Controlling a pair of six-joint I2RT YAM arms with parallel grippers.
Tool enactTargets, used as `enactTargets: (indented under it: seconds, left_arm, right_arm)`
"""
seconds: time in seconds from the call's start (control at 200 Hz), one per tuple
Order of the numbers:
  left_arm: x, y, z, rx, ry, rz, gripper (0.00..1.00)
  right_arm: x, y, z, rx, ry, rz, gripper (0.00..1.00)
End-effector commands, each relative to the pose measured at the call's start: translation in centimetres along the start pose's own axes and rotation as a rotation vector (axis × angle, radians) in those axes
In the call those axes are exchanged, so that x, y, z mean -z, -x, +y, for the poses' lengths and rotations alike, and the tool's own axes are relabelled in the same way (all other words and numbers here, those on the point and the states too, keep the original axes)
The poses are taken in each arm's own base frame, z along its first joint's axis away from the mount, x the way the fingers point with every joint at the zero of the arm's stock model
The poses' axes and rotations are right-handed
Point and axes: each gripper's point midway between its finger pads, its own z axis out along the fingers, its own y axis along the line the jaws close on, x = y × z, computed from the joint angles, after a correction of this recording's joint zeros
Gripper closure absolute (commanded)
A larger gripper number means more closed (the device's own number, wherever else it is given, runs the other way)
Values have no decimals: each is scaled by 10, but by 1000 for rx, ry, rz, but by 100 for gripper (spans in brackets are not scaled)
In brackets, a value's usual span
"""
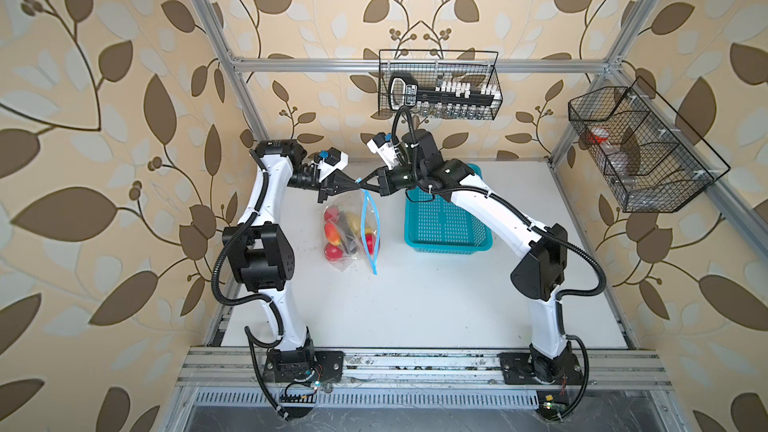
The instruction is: Place the food in the zip-top bag and seal the zipper
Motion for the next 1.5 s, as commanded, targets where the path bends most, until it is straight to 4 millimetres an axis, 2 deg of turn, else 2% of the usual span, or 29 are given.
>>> enactTargets:
  seconds: [0.0, 0.115, 0.305, 0.61, 0.75, 0.855, 1.115, 1.495]
  left_arm:
    - [15, 39, -10, 18, 39, -93, 100]
    - [15, 37, -9, 12, 45, -68, 100]
    - [15, 31, -6, 16, 70, -43, 100]
    - [16, 24, 10, 35, 188, -32, 100]
    - [16, 21, 5, 13, 211, -16, 100]
    - [18, 14, 9, 25, 256, 28, 100]
    - [37, 0, 51, 231, 532, 59, 100]
    - [44, -19, 52, 389, 620, 100, 100]
  right_arm:
    - [12, -4, -11, -4, -76, 6, 100]
    - [13, -6, -8, -20, -63, -3, 100]
    - [17, 2, 2, -59, -18, -32, 100]
    - [20, -6, 7, -53, -52, -20, 100]
    - [21, -7, 8, -59, -58, -22, 100]
    - [22, -7, 10, -56, -70, -27, 100]
    - [20, -14, 10, -65, -96, -16, 100]
    - [20, -28, 6, -77, -125, 5, 100]
